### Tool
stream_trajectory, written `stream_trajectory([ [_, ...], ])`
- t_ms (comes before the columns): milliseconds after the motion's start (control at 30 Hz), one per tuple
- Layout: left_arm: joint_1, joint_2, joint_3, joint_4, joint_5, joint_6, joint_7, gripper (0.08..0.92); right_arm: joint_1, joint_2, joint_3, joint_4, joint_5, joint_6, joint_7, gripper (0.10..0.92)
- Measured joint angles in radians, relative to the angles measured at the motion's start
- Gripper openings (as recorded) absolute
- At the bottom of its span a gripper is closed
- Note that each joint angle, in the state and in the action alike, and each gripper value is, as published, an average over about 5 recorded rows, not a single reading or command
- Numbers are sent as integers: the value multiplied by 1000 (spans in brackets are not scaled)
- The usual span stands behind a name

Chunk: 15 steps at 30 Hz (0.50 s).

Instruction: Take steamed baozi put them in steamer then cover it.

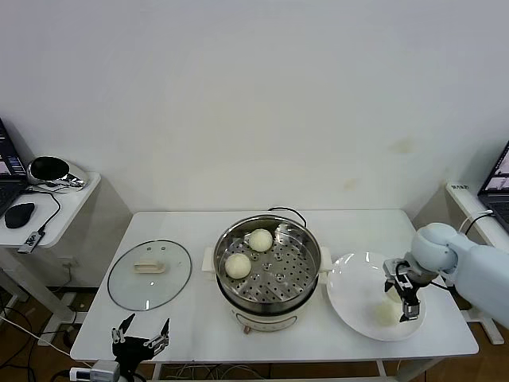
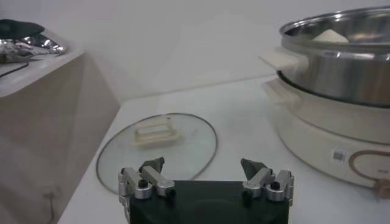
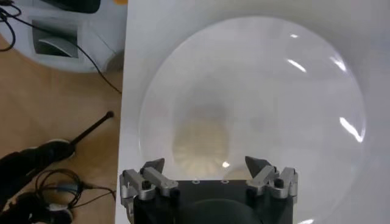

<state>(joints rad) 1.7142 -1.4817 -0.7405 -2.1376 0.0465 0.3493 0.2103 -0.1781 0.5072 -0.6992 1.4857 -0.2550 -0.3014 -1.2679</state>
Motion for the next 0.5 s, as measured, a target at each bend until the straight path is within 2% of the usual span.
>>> stream_trajectory([
  [500, -8, 1, 7, 18, 6, 0, 0, 823, -52, 39, 27, -43, -31, 3, 30, 823],
])
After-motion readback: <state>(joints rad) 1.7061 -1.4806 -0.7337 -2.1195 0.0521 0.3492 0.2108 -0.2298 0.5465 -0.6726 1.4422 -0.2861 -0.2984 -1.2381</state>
